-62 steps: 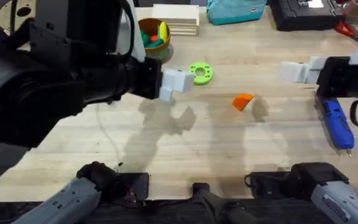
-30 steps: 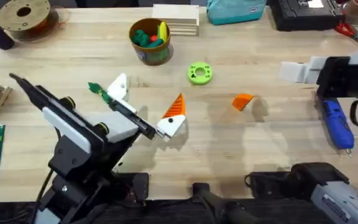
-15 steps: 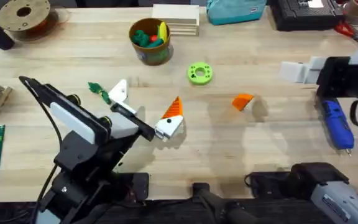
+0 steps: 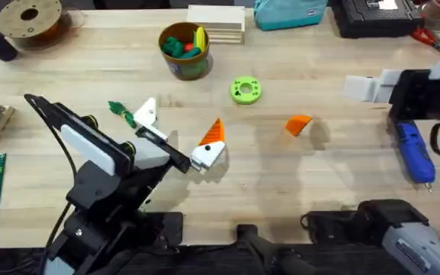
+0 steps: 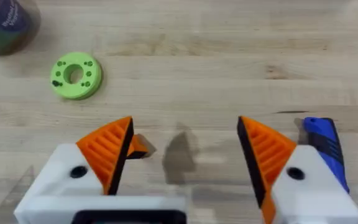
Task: Pick up the gripper from the table and insert it into the empty holder that is missing its gripper. Then pick up a screw, insert it into the mounting hole, and use the screwdriver to tighten it. Finally, clean up the table by picking up the vegetable and placing it into the bucket.
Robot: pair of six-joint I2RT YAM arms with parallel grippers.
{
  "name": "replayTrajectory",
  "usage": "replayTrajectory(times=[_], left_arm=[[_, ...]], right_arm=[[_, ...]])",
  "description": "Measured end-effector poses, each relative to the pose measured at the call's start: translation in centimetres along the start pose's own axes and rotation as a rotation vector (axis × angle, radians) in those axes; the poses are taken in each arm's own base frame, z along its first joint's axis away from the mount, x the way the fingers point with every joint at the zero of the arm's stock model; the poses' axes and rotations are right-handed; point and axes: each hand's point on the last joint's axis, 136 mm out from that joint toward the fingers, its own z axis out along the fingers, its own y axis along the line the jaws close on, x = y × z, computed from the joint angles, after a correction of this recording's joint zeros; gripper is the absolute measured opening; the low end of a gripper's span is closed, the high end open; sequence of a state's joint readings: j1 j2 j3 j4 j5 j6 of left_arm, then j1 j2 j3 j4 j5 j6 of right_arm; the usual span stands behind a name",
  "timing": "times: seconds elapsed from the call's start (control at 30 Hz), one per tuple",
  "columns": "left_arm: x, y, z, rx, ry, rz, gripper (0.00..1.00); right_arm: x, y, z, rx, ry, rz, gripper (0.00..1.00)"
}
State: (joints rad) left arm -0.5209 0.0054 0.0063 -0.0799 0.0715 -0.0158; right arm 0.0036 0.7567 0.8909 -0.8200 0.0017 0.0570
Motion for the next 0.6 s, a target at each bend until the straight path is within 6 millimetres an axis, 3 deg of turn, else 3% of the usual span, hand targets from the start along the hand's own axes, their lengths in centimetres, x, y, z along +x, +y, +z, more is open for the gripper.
replayTrajectory(times=[0.47, 0.6], left_arm=[[0.0, -0.1, 0.0, 0.006, -0.001, 0.000, 0.987], [-0.1, -1.0, 0.0, 0.060, -0.005, 0.000, 0.987]], right_arm=[[0.0, 0.0, 0.0, 0.000, 0.000, 0.000, 0.989], [0.0, 0.0, 0.0, 0.000, 0.000, 0.000, 0.990]])
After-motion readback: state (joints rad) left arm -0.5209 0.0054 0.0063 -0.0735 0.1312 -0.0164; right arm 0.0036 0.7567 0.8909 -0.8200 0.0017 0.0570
